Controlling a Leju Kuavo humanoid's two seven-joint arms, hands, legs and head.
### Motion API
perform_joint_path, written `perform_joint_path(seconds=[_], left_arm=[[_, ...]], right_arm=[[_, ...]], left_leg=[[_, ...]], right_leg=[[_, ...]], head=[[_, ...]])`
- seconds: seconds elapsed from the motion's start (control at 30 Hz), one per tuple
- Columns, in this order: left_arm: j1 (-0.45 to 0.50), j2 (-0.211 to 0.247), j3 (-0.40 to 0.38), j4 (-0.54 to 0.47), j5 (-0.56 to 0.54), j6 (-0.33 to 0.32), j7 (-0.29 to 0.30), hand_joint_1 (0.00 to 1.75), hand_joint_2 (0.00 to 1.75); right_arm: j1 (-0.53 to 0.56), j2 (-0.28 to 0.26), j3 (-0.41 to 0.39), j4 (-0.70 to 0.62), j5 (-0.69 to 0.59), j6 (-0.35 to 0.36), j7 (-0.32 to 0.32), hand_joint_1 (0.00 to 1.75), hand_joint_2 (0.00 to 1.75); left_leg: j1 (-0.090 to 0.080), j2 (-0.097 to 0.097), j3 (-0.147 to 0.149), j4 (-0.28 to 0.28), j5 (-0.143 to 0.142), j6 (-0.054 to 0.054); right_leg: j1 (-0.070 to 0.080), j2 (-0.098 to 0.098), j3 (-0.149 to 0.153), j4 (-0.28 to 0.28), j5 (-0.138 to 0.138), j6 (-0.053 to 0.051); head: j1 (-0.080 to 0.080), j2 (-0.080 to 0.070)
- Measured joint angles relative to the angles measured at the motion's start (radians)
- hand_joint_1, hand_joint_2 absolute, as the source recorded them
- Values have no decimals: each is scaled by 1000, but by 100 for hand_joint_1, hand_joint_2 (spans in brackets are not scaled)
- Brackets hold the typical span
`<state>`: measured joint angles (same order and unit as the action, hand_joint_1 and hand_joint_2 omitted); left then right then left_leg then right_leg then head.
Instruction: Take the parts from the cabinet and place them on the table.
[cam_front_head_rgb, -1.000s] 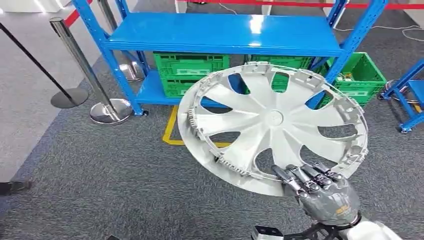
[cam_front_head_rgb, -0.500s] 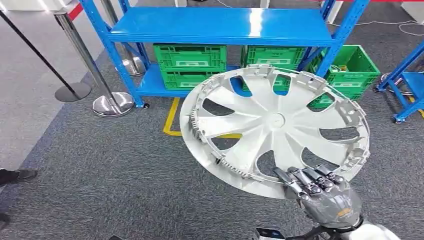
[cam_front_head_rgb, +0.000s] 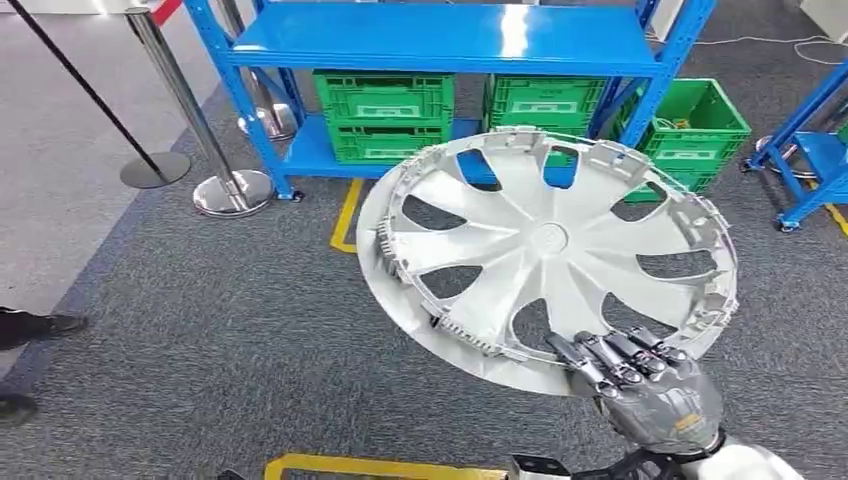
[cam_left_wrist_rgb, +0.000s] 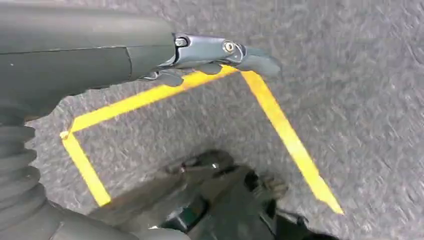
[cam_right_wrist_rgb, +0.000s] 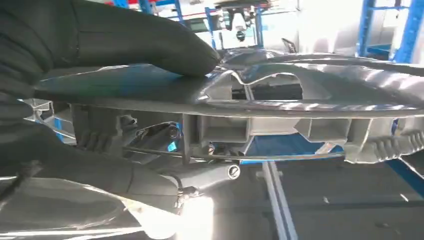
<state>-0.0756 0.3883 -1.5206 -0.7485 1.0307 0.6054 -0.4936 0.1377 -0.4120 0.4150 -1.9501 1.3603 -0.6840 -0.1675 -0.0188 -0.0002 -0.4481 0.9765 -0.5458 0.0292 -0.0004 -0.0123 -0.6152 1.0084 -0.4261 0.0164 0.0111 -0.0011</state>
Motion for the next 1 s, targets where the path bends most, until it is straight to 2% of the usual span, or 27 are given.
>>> perform_joint_path(seconds=[0.03,0.07,0.1,0.13,0.17,0.2,0.23,0.27,0.33,0.37,0.4,0.43,0.5,0.53,0.57,0.6,0.7,0.73,0.77,0.8,0.87,0.9,0.93,1.0], left_arm=[[2,-1,2,-2,-3,0,0,0,175],[2,-1,3,-2,-5,0,0,0,175],[1,-1,4,-2,-6,0,0,0,175],[2,-2,6,-2,-6,0,1,0,175],[3,-5,7,-3,-6,0,1,0,175],[4,-5,7,-3,-6,0,1,0,175],[5,-6,8,-3,-6,0,1,0,175],[6,-6,8,-3,-7,0,2,0,175],[6,-8,8,-3,-13,0,3,0,175],[5,-8,9,-3,-15,0,3,0,175],[5,-7,10,-3,-15,1,3,0,175],[5,-8,10,-3,-16,1,3,0,175],[7,-8,10,-3,-16,1,5,0,175],[7,-5,10,-3,-16,1,6,0,175],[7,-6,10,-3,-16,1,5,0,175],[7,-6,10,-3,-16,1,6,0,175],[8,-6,10,-3,-16,2,6,0,175],[10,-8,10,-3,-16,2,6,0,175],[11,-8,10,-3,-16,2,6,0,175],[11,-8,10,-3,-16,2,6,0,175],[11,-7,10,-3,-16,2,6,0,175],[11,-5,10,-3,-16,2,6,0,175],[11,-5,10,-3,-16,2,6,0,175],[11,-2,10,-3,-17,2,6,0,175]], right_arm=[[1,0,0,0,-2,0,-2,175,175],[2,0,0,0,-3,0,-3,175,175],[0,0,0,0,-4,0,-3,175,175],[0,0,0,0,-3,0,-4,175,175],[0,0,0,0,-3,0,-4,175,175],[1,0,0,0,-3,0,-4,175,175],[1,0,0,2,-3,0,-4,175,175],[1,0,0,3,-3,0,-4,175,175],[0,0,0,3,-3,0,-5,175,175],[-3,0,0,3,-3,0,-5,175,175],[-6,0,0,3,-3,0,-6,175,175],[-9,0,0,3,-4,0,-6,175,175],[-8,0,0,3,-4,0,-5,175,175],[-9,0,0,3,-4,0,-5,175,175],[-11,0,0,3,-4,0,-5,175,175],[-12,0,0,3,-3,0,-6,175,175],[-12,0,0,3,-4,0,-5,175,175],[-12,0,0,3,-3,0,-5,175,175],[-11,0,0,3,-3,0,-6,175,175],[-12,0,0,3,-3,0,-5,175,175],[-12,0,0,3,-4,0,-5,175,175],[-13,0,0,3,-3,0,-5,175,175],[-15,0,0,3,-3,0,-5,175,175],[-16,1,0,3,-3,0,-6,175,175]], left_leg=[[13,3,-5,-18,20,5],[11,6,-15,-19,30,10],[11,7,-27,-17,39,16],[11,7,-40,-15,48,15],[10,8,-52,-15,56,15],[9,8,-63,-14,64,14],[9,8,-72,-12,72,12],[9,8,-80,-10,77,10],[10,8,-95,2,81,6],[10,8,-98,12,82,3],[4,8,-108,18,83,-4],[3,8,-113,28,84,-7],[5,8,-118,27,94,-20],[4,7,-120,29,96,-23],[6,4,-128,39,79,-30],[7,3,-138,68,50,-37],[15,4,-221,295,-73,-50],[17,3,-236,343,-87,-51],[17,3,-228,339,-75,-50],[17,3,-200,292,-43,-46],[15,3,-105,115,42,-32],[11,2,-73,47,57,-21],[9,2,-68,30,55,-16],[7,2,-76,24,49,-12]], right_leg=[[0,3,-13,6,-3,5],[1,8,-30,28,-37,10],[-1,11,-52,84,-84,15],[-4,10,-80,167,-131,19],[-5,10,-104,242,-167,23],[-7,10,-115,295,-187,27],[-8,10,-103,296,-184,30],[-9,10,-65,253,-161,31],[-12,9,64,64,-93,30],[-13,9,104,-10,-101,28],[-9,9,109,-20,-116,25],[-10,11,111,-19,-104,13],[-7,11,103,-11,-98,1],[-12,10,99,-15,-91,-9],[-15,7,97,-16,-86,-16],[-15,7,92,-16,-81,-23],[-12,6,77,-15,-71,-28],[-11,6,72,-15,-68,-28],[-10,6,69,-15,-65,-28],[-9,7,67,-14,-63,-27],[-6,8,68,-14,-61,-25],[-7,8,67,-14,-59,-23],[1,8,58,-8,-56,-17],[-2,7,45,-8,-48,-6]], head=[[0,0],[3,0],[5,0],[7,0],[6,0],[6,0],[6,0],[6,0],[6,0],[6,0],[8,0],[6,0],[7,0],[7,0],[8,0],[2,0],[0,0],[0,0],[0,0],[-1,0],[0,0],[0,0],[1,0],[0,0]])
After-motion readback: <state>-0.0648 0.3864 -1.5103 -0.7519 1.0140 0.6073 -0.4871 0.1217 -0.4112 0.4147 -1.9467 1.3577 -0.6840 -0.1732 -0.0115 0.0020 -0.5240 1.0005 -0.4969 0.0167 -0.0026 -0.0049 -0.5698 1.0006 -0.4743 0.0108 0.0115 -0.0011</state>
